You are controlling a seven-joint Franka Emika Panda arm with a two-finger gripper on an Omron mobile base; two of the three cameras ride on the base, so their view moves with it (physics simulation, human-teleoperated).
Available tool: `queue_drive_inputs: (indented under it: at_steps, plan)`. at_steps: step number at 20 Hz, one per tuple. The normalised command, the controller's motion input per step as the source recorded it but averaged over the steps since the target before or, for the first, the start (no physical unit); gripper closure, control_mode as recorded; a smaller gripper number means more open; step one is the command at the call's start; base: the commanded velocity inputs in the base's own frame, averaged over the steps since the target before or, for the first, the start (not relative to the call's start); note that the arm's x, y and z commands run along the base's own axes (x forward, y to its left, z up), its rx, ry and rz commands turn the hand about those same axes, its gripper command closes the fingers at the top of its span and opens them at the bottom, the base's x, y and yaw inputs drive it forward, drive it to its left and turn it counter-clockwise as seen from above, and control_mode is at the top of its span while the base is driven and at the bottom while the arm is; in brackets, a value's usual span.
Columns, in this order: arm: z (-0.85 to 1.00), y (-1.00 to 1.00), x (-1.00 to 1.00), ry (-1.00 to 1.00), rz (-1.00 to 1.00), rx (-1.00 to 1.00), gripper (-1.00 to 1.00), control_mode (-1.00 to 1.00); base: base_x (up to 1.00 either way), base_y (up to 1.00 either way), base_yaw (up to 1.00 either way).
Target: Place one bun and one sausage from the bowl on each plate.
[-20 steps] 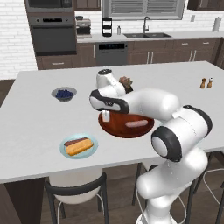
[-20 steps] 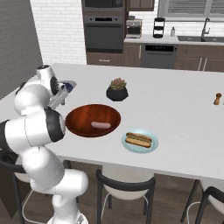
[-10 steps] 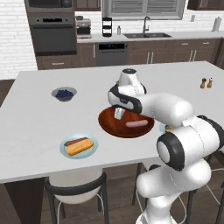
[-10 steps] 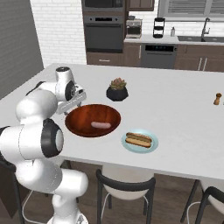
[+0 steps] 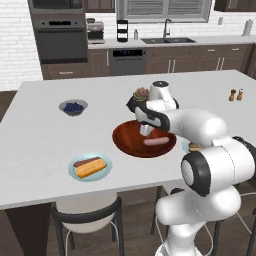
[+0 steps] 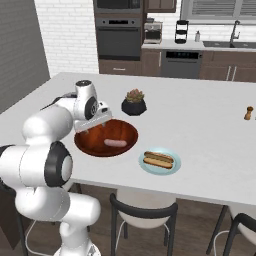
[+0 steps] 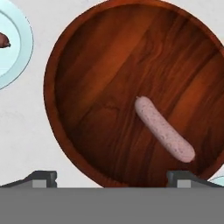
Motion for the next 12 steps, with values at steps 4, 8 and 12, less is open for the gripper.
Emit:
queue_drive_inputs:
  at_steps: [4,8,12]
  plan:
    - [-0.23,-0.47,0.00,0.02,-0.09,0.00,-1.00,-1.00,0.00,0.00,0.00]
    - [-0.39,-0.35,0.15,0.04,0.00,0.00,-1.00,-1.00,0.00,0.00,0.00]
    - [-0.42,-0.23,0.27,0.07,0.00,0.00,-1.00,-1.00,0.00,0.00,0.00]
